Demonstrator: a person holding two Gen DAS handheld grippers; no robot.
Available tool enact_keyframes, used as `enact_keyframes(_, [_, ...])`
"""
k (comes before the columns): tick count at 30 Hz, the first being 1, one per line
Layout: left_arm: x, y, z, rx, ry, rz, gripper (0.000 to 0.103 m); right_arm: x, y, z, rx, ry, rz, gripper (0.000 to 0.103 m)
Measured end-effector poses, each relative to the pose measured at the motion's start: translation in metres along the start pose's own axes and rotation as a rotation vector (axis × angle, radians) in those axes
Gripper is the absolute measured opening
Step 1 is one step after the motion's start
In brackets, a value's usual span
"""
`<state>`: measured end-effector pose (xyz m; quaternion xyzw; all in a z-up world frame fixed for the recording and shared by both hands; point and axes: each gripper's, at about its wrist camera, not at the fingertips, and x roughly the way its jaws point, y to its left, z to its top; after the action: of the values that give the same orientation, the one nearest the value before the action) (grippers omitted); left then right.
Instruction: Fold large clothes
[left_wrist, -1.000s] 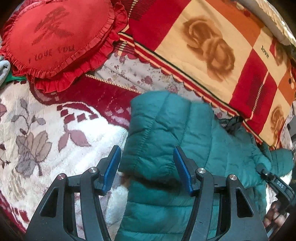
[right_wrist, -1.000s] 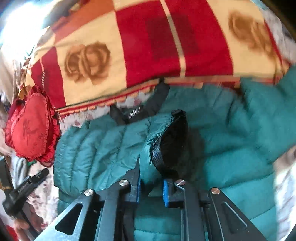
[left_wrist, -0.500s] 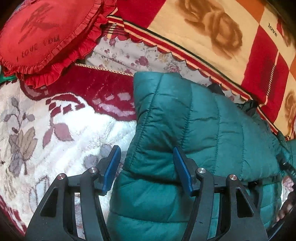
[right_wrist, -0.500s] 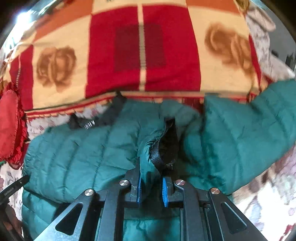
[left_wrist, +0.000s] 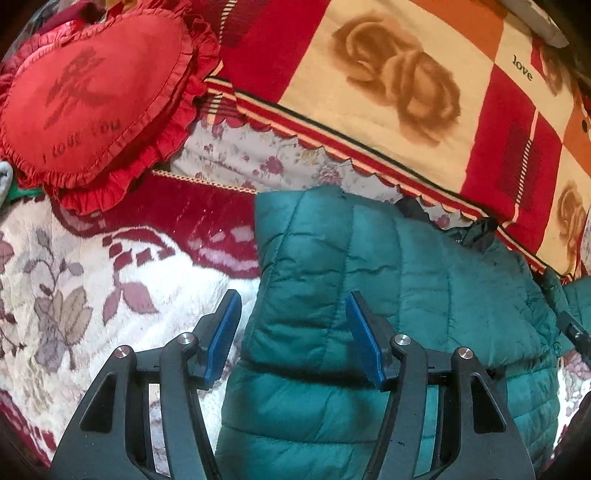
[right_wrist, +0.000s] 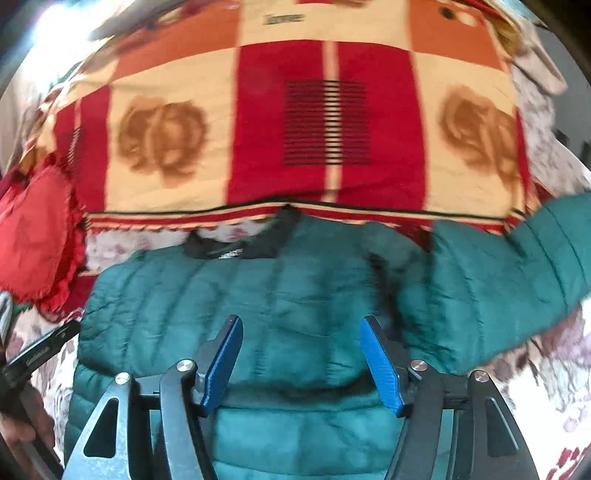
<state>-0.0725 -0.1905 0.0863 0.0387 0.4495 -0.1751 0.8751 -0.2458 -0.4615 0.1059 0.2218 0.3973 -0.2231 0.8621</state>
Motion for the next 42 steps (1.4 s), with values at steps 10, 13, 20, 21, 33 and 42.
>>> enact_keyframes(10, [0.031,-0.007,-0.005,0.015,0.054,0.035,0.059,0.064,0.024,0.004,-0.083,0.073,-0.036,0.063])
enact_keyframes(13, [0.036,-0.006,-0.007,0.014,0.052,0.040,0.059,0.076,0.012,0.003,-0.044,0.081,-0.061,0.063])
enact_keyframes(20, [0.051,-0.003,-0.012,-0.008,0.076,0.033,0.073,0.101,-0.001,-0.002,-0.014,0.127,-0.066,0.063])
enact_keyframes(21, [0.054,0.000,-0.013,-0.027,0.080,0.029,0.076,0.102,0.000,-0.003,-0.018,0.125,-0.074,0.064])
enact_keyframes(33, [0.056,0.000,-0.016,-0.039,0.058,0.052,0.081,0.044,0.002,-0.016,-0.067,0.063,-0.093,0.067])
enact_keyframes(42, [0.055,-0.004,-0.019,-0.022,0.033,0.081,0.082,0.065,-0.009,-0.032,-0.051,0.102,-0.122,0.068])
